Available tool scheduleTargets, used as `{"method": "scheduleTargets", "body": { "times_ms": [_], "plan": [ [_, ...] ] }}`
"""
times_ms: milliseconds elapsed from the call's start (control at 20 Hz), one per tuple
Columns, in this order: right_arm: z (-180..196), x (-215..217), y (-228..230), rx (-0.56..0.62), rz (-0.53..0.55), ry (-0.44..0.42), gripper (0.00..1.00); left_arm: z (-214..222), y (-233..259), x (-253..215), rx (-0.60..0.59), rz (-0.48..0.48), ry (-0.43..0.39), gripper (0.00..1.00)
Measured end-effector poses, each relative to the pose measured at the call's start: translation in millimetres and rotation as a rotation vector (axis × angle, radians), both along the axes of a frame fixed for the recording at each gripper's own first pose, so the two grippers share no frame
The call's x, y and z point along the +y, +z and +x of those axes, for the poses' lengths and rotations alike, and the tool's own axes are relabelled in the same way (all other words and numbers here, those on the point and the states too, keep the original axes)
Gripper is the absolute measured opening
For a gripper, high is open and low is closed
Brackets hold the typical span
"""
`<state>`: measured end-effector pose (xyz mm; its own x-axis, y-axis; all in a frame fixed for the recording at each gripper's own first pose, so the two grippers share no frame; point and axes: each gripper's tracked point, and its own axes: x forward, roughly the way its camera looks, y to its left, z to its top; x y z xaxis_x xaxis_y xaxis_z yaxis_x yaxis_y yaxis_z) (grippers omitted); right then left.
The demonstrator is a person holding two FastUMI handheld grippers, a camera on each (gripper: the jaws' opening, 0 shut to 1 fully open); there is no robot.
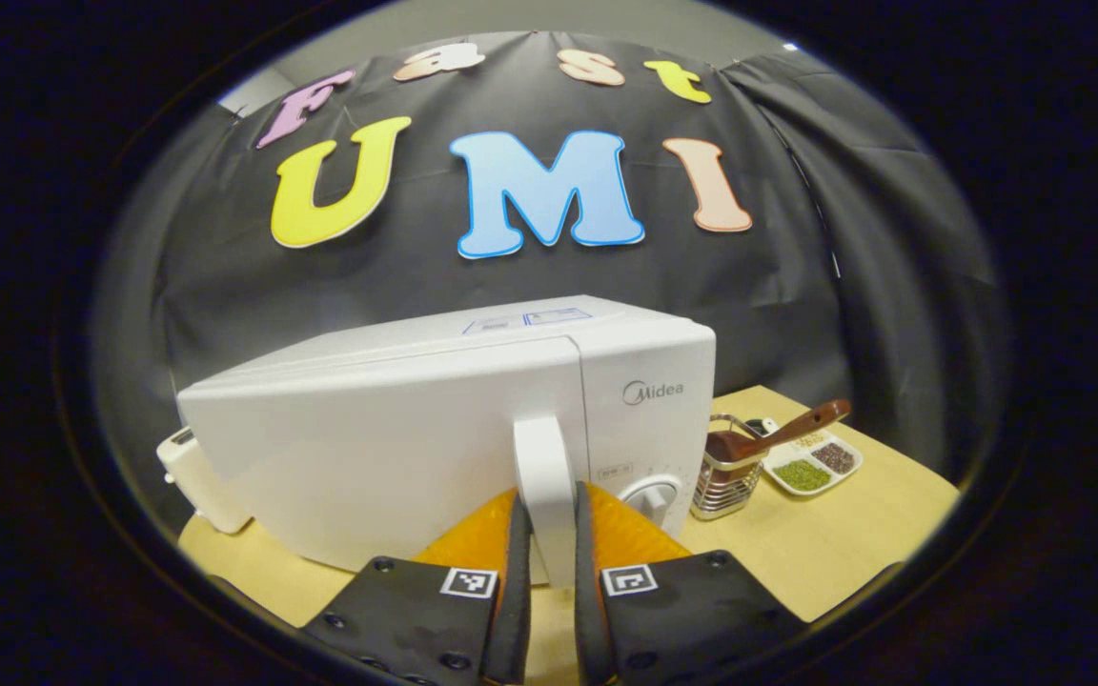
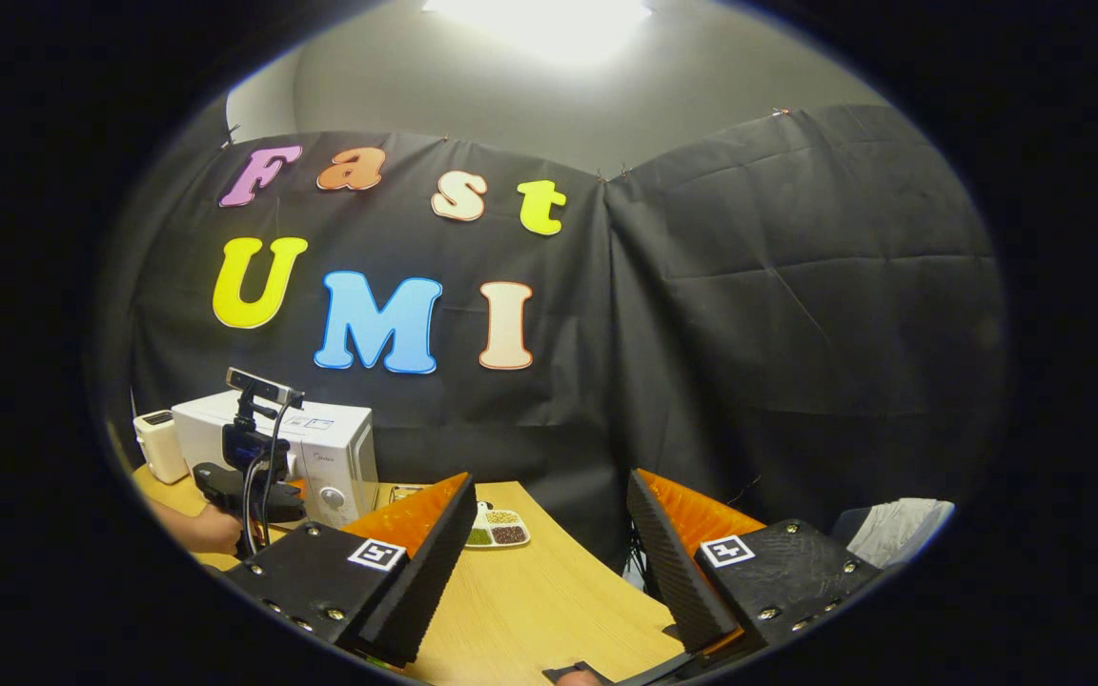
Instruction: Open the microwave oven with the left hand, put the food in, and close the microwave oven.
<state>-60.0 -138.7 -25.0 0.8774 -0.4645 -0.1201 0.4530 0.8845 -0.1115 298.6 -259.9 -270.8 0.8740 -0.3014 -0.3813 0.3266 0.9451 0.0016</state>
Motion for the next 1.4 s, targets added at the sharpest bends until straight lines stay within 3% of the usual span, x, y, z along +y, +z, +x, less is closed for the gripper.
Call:
{"method": "scheduleTargets", "body": {
  "times_ms": [150,200,300,600,1100,1400],
  "plan": [
    [-1,2,5,-0.014,0.000,0.015,0.96,-6,4,1,0.014,-0.003,0.012,0.16],
    [-1,2,5,-0.018,-0.003,0.020,0.96,-20,1,7,0.048,-0.017,0.036,0.17],
    [0,2,5,-0.029,0.008,0.036,0.97,-43,13,17,-0.008,-0.022,0.032,0.17],
    [10,21,0,-0.048,0.058,0.170,0.97,-91,17,50,0.006,-0.001,0.023,0.16],
    [-8,63,1,-0.068,0.131,0.504,0.96,-166,25,135,0.042,0.061,0.205,0.16],
    [-13,85,7,-0.082,0.132,0.567,0.96,-199,28,195,0.050,0.066,0.279,0.16]
  ]
}}
